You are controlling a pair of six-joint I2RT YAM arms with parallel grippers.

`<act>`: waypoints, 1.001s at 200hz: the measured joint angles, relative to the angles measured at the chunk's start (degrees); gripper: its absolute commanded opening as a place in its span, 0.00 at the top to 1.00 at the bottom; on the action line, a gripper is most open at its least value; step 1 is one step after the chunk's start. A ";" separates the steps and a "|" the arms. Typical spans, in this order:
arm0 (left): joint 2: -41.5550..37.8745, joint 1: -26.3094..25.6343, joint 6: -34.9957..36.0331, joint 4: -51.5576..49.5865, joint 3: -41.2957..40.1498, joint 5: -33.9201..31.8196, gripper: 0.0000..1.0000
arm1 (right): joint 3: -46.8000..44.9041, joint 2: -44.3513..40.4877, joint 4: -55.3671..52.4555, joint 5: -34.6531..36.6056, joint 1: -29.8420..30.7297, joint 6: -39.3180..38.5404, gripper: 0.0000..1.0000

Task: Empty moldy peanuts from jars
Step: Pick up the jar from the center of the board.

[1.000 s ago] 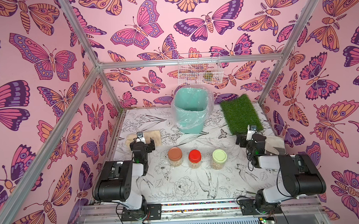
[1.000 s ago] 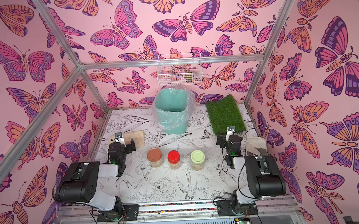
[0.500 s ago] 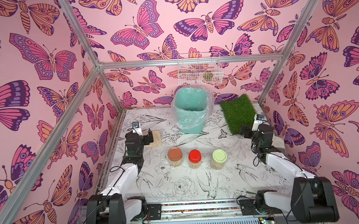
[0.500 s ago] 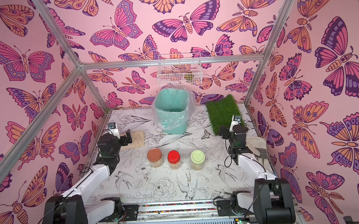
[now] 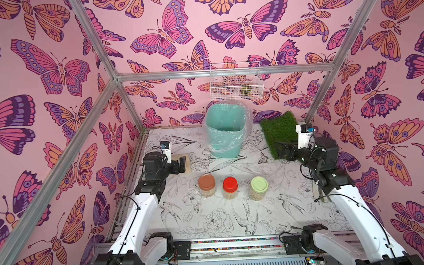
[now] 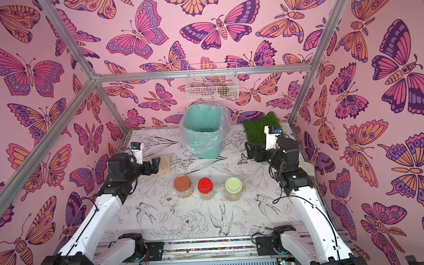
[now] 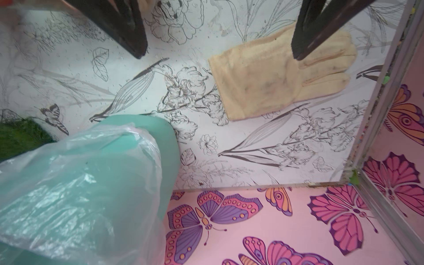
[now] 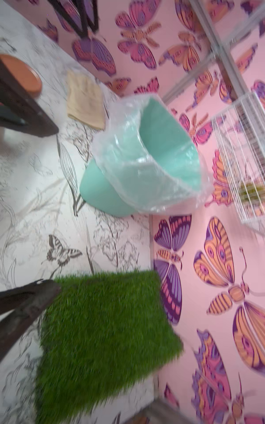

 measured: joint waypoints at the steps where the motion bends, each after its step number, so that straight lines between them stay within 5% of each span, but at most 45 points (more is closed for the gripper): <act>1: 0.15 0.00 0.00 -0.22 0.09 0.20 0.00 | 0.13 0.02 -0.22 -0.11 0.20 -0.04 0.01; 34: 3.41 0.42 -1.03 -2.21 2.05 2.97 0.00 | 7.91 2.60 -9.99 -0.98 12.61 -2.38 0.01; 108: 6.51 4.57 -3.52 -4.11 3.17 3.30 0.00 | 22.62 21.24 -22.05 10.45 41.99 -6.32 0.01; 156: 8.90 7.41 -5.44 -5.01 3.61 0.96 0.00 | 31.58 35.15 -26.91 16.06 49.94 -6.49 0.01; 200: 10.14 8.20 -6.45 -5.42 4.33 -1.36 0.00 | 39.12 45.90 -29.18 18.21 51.12 -5.22 0.01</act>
